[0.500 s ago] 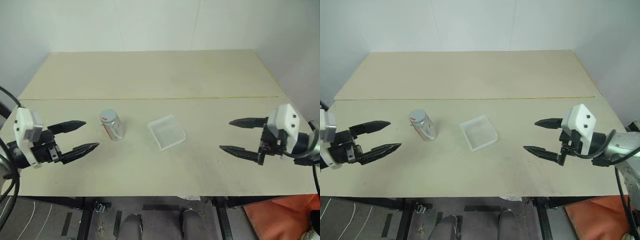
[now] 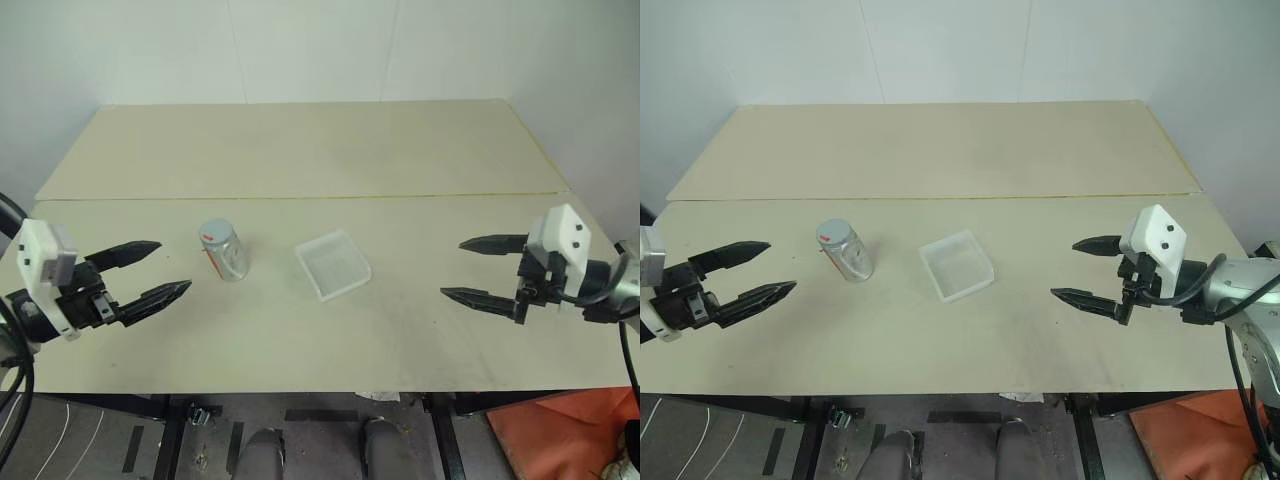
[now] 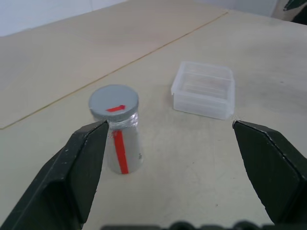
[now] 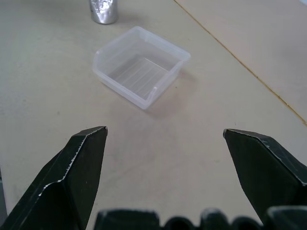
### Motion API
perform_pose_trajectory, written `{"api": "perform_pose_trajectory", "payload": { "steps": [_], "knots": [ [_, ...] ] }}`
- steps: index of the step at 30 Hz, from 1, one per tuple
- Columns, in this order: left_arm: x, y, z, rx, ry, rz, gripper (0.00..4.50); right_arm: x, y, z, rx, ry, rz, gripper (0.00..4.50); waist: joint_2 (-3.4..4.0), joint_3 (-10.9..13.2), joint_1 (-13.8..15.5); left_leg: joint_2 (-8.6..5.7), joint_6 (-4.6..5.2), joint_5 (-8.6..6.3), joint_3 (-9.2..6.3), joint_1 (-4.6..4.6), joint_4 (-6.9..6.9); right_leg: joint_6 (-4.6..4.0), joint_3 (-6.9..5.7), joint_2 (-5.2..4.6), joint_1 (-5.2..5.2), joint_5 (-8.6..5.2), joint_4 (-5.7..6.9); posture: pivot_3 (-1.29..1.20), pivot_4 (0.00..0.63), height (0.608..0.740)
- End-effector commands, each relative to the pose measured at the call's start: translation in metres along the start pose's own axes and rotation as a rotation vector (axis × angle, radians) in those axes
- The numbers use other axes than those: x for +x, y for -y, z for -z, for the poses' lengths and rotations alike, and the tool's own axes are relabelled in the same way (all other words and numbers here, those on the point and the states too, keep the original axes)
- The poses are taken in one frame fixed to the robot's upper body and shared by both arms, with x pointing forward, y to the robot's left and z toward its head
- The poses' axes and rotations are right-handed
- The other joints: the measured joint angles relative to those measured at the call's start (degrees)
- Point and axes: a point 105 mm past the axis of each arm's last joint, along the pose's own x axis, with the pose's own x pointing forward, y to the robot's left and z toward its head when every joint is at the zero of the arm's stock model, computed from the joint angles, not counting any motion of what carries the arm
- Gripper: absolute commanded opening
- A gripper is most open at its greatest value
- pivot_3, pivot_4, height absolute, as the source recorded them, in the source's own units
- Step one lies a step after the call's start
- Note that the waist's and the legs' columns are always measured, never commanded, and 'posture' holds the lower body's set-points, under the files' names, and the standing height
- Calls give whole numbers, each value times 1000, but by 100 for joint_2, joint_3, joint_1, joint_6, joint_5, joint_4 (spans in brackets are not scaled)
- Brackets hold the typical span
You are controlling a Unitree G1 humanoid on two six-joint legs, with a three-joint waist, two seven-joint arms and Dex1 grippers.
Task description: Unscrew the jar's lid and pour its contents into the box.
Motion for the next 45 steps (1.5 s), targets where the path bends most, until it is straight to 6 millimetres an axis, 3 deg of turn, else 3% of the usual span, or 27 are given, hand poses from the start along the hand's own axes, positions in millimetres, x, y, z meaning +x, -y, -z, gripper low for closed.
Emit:
{"api": "perform_pose_trajectory", "payload": {
  "steps": [1, 6, 14, 26, 45],
  "knots": [
    [2, 5, 5, -2, 22, -49, 4494, -11, 7, -22, -62, 64, 13, 4500, 0, 0, 1, 0, 0, 0, 0, 0, 0, 0, 0, 0, 0, 0, 0, 0, 150, 740],
    [16, 7, 31, -77, 19, -135, 4494, -6, 3, -36, -48, 127, -38, 4500, -1, 0, 18, 0, 0, 0, -1, 1, 1, -1, -1, 1, 3, 0, 2, 0, 150, 740],
    [59, -15, 55, -89, 84, -236, 4494, -5, -9, -55, -60, 195, -148, 4500, 3, -7, 31, -2, 0, 0, 1, 10, 1, 1, -2, -1, 19, 2, -9, 0, 150, 740],
    [100, -27, 62, -82, 142, -232, 4494, -14, -13, -59, -100, 180, -134, 4500, 2, -8, 28, -2, 0, 0, 1, 12, 2, 2, -1, -2, 20, 2, -6, 0, 150, 740],
    [135, -33, 64, -58, 214, -246, 4494, -21, -18, -66, -119, 183, -108, 4500, 0, -9, 32, -3, 0, 0, 1, 14, 5, 3, -2, -1, 24, 2, -6, 0, 150, 740]
  ]
}}
